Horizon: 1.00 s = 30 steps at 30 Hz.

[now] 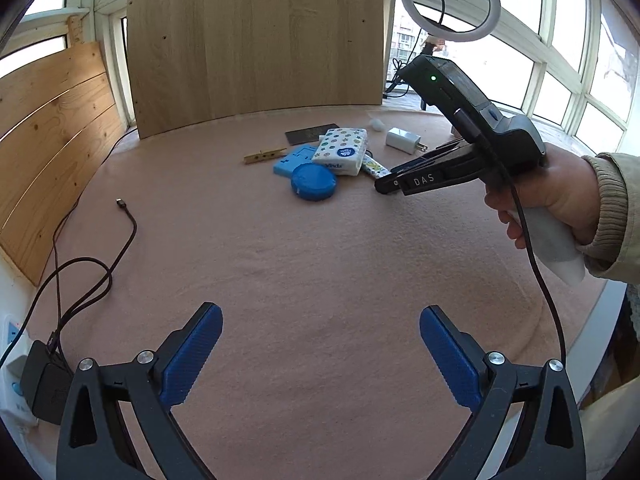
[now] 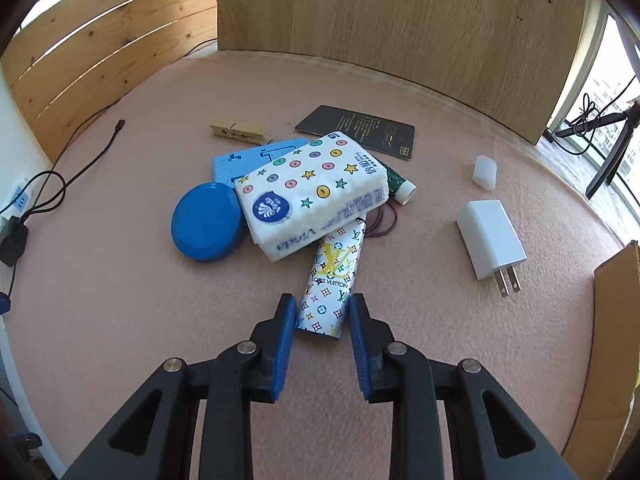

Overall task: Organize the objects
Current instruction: 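Move both grippers to the patterned lighter, then close the right gripper on the lighter while the left gripper grips its other end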

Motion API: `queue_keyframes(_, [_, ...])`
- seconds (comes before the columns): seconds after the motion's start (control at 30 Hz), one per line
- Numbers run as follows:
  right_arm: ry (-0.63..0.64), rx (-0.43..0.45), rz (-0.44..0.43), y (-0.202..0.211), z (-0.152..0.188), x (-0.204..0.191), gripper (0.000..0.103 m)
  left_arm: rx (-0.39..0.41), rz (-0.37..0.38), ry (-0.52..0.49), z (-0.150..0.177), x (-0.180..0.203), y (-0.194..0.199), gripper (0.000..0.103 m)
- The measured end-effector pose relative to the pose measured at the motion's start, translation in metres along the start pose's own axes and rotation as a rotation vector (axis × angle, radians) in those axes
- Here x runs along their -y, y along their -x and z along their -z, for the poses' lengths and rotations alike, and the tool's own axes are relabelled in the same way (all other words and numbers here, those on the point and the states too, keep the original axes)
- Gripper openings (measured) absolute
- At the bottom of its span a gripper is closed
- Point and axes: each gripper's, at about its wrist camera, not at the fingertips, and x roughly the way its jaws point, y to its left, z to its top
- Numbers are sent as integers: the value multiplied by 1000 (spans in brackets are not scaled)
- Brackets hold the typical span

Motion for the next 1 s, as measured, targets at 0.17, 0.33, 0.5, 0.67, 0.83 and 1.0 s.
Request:
queue_keyframes(0.17, [63, -27, -100, 14, 24, 4, 22, -16, 45, -41, -6, 21, -17, 101])
queue_keyframes(0.33, [356, -99, -260, 40, 67, -10, 22, -36, 82, -85, -9, 45, -39, 101])
queue_keyframes(0.5, [733, -167, -389, 68, 120, -27, 22, -46, 195, -182, -7, 78, -51, 101])
queue_keyframes(0.67, [986, -214, -474, 80, 145, -32, 22, -94, 344, -360, 0, 118, -57, 94])
queue_keyframes(0.83, [1112, -236, -508, 77, 145, -37, 22, -145, 424, -426, 4, 138, -64, 73])
queue_keyframes(1.0, [1200, -224, -523, 76, 146, -43, 22, -146, 479, -398, 2, 137, -65, 52])
